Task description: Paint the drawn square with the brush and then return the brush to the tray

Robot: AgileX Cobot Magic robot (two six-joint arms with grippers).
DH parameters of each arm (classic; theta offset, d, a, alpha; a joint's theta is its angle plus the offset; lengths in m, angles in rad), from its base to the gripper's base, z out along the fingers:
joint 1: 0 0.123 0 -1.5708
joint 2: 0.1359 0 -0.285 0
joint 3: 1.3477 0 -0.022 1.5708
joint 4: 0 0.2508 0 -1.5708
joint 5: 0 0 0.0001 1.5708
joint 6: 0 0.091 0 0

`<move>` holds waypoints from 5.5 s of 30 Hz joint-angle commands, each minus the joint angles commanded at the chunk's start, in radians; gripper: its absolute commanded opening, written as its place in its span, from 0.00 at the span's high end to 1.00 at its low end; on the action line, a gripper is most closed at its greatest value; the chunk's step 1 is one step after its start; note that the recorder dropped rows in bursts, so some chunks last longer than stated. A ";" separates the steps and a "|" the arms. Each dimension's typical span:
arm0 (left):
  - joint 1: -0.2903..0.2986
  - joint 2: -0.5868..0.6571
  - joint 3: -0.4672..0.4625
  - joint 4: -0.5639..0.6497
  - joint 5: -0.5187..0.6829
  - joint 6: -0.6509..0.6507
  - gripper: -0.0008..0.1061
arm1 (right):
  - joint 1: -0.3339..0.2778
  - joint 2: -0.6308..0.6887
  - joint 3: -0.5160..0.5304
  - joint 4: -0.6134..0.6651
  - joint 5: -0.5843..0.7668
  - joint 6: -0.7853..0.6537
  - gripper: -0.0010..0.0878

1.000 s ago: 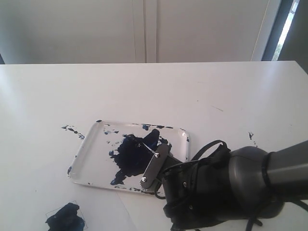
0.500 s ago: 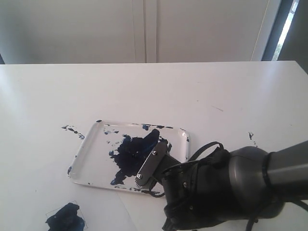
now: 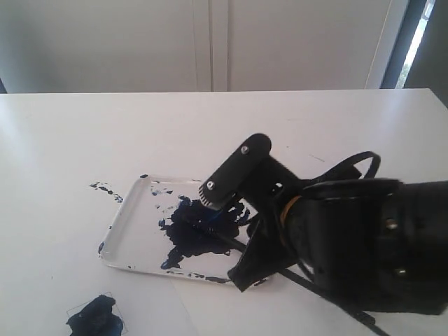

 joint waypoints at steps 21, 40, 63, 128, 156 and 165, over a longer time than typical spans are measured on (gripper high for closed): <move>0.000 0.000 0.000 0.000 -0.004 0.000 0.96 | 0.000 -0.344 0.000 0.021 0.006 0.000 0.99; 0.000 0.000 0.000 0.000 -0.004 0.000 0.96 | 0.000 -0.400 0.000 0.022 0.083 0.000 0.99; 0.002 -0.122 0.092 0.000 -0.082 0.000 0.96 | 0.000 -0.404 0.000 0.022 0.078 0.000 0.99; 0.002 -0.273 0.607 0.006 -0.128 0.006 0.96 | -0.042 -1.152 0.733 0.017 -0.203 0.027 0.99; 0.002 -0.273 0.607 0.006 -0.128 0.006 0.96 | -0.420 -1.293 0.802 0.292 -0.325 0.018 0.99; 0.002 -0.273 0.607 0.006 -0.128 0.006 0.96 | -0.420 -1.293 0.802 0.290 -0.325 0.018 0.99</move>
